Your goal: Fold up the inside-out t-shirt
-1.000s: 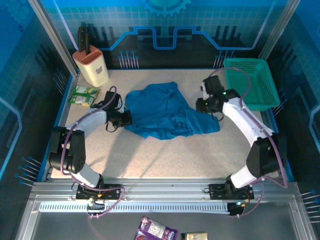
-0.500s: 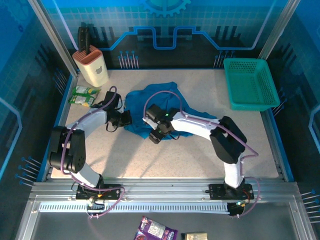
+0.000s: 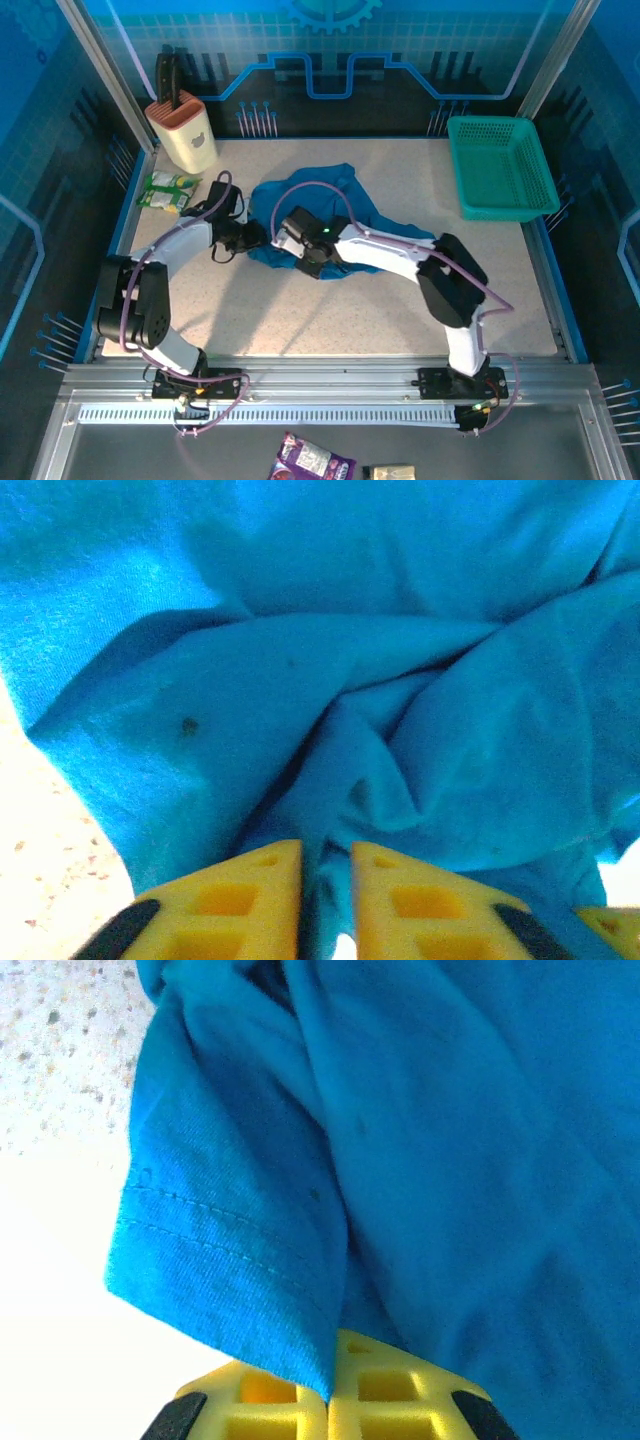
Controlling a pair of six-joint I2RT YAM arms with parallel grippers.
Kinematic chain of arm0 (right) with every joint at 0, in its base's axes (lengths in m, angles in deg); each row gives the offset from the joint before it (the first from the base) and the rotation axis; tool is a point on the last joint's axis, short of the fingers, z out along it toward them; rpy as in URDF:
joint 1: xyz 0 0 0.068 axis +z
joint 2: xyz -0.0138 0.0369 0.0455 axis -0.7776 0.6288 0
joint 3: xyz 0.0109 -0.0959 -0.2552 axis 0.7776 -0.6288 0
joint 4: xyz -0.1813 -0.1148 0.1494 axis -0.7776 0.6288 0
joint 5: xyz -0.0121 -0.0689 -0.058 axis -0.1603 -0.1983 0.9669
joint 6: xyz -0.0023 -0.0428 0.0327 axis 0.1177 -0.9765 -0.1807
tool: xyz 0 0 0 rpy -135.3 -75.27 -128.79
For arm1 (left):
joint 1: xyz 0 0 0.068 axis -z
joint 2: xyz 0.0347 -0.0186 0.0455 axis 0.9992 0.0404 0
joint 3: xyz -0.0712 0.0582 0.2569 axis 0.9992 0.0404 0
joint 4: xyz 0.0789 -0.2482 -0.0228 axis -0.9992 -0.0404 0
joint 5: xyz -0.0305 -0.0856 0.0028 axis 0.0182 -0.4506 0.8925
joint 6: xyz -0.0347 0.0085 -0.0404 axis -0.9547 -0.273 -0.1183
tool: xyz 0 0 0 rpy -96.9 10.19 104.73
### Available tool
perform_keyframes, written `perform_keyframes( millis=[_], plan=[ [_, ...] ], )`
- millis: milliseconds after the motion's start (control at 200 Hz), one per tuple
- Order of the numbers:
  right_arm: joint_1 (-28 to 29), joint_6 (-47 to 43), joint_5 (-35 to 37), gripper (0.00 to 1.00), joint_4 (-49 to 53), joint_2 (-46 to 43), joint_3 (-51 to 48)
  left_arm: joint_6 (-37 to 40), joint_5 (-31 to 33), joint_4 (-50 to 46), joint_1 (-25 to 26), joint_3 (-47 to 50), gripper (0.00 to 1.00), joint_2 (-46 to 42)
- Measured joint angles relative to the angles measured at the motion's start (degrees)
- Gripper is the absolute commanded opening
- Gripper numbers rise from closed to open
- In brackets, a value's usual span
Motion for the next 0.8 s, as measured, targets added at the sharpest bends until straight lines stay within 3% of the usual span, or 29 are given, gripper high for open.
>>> perform_keyframes(
  millis=[150, 365, 660, 800],
  plan=[
    [-5.62, 2.4, 0.76, 0.0, -0.79, -17.03, -10.01, -0.66, 2.25, 0.24, -0.02, -0.02, 0.43, -4.33],
    [-26.1, 12.28, -0.74, 0.0, -3.19, -38.23, -21.7, -0.63, 7.37, -0.02, -0.9, -0.98, 0.46, -4.59],
    [-43.74, 28.37, -2.95, 0.0, -2.97, -44.33, -29.79, -0.76, 4.87, 0.39, 0.83, -3.21, 0.48, 6.08],
    [-47.19, 31.15, -5.53, 0.0, -3.04, -44.46, -30.82, -1.31, 3.17, 1.9, 4.61, -5.01, 0.48, 9.03]
  ],
)
